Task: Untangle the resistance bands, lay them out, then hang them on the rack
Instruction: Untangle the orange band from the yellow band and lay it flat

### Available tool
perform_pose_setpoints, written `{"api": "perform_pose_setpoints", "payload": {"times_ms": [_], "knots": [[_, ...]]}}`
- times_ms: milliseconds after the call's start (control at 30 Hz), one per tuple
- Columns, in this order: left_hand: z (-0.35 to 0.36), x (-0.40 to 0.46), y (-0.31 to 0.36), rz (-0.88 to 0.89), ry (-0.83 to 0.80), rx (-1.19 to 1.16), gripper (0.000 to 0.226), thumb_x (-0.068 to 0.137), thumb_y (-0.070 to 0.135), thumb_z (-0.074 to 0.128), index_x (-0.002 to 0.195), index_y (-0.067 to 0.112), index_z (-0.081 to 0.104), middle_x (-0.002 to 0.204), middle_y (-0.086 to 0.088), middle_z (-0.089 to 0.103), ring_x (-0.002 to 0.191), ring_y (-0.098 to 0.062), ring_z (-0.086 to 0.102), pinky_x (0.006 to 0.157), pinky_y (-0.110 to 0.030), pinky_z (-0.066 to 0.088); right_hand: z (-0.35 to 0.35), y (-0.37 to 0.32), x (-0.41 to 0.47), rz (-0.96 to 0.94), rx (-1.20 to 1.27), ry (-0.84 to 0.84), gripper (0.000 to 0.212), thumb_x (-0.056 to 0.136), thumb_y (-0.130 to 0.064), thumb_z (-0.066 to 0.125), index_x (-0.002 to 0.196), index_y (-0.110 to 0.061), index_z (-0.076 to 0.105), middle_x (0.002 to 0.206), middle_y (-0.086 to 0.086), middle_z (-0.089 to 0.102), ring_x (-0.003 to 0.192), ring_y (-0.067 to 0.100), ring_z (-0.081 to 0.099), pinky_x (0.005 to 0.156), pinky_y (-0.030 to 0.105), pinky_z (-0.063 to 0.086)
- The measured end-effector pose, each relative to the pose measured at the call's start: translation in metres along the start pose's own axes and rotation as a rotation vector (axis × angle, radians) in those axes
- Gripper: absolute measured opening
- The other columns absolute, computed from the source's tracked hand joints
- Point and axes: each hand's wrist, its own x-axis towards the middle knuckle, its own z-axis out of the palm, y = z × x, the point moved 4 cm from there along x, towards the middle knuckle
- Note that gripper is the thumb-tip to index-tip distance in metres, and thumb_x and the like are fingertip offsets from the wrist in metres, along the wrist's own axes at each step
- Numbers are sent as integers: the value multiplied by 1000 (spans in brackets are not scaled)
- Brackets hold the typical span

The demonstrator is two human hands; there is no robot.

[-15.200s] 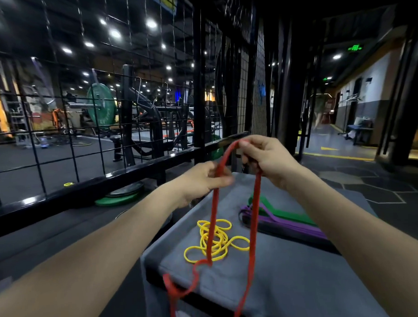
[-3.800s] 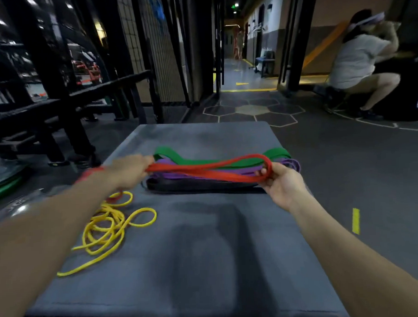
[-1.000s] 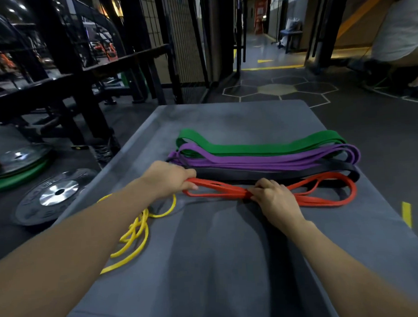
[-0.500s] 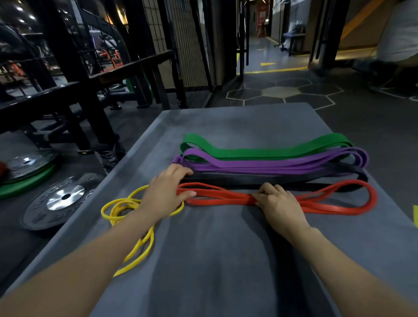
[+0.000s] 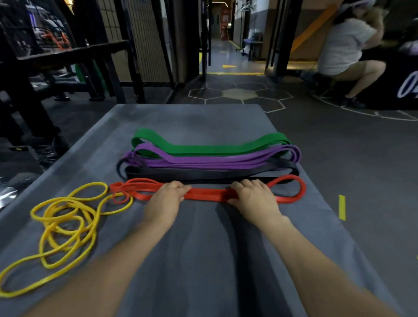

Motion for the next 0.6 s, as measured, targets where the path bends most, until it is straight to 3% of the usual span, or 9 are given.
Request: {"api": "perform_pose_setpoints", "payload": {"times_ms": [67, 100, 200, 267, 367, 467, 600], "knots": [[2, 0, 3, -73, 58, 0, 23, 93, 21, 51, 111, 20, 65, 106, 3, 61, 103, -19, 57, 83, -30, 42, -1, 20, -3, 9, -79, 12, 41, 59, -42, 83, 80, -9, 70, 75, 10, 66, 73, 32, 67, 83, 40, 53], [2, 0, 6, -122, 83, -26, 20, 93, 26, 51, 107, 20, 65, 102, 1, 61, 101, -20, 57, 80, -32, 42, -3, 27, -5, 8, -96, 4, 39, 62, -41, 82, 77, -8, 69, 75, 10, 65, 73, 32, 67, 82, 39, 53], [5, -1, 6, -174, 95, -19, 23, 94, 30, 48, 109, 19, 62, 106, 0, 59, 105, -19, 53, 82, -32, 40, -9, 33, -6, -37, -96, -22, 35, 90, -41, 53, 103, -10, 60, 104, 8, 64, 104, 29, 59, 91, 34, 39], [7, -2, 3, -122, 63, 84, 29, 95, 28, 44, 121, 24, 58, 118, 3, 56, 111, -17, 49, 86, -30, 41, -7, 34, -6, -38, -81, -10, 38, 94, -44, 42, 112, -12, 53, 114, 6, 59, 112, 28, 53, 92, 36, 36], [6, -5, 6, -44, 35, 214, 38, 95, 18, 42, 131, 27, 52, 127, 3, 51, 118, -18, 45, 92, -31, 43, -4, 32, -9, -33, -59, -14, 40, 90, -41, 53, 113, -9, 56, 112, 10, 57, 108, 33, 53, 89, 38, 41], [4, -9, 13, 2, 41, 293, 45, 94, 10, 40, 136, 25, 46, 135, 3, 46, 125, -19, 41, 100, -31, 39, -2, 34, -10, -58, -98, 17, 47, 70, -38, 76, 104, -6, 67, 97, 10, 66, 88, 33, 63, 83, 39, 52], [-3, -9, 19, 35, -40, 365, 52, 94, 6, 36, 142, 24, 36, 145, 3, 38, 133, -18, 34, 109, -28, 28, -1, 28, -14, -86, -49, 3, 38, 83, -34, 64, 112, -9, 64, 104, 9, 66, 96, 33, 63, 104, 44, 39]]}}
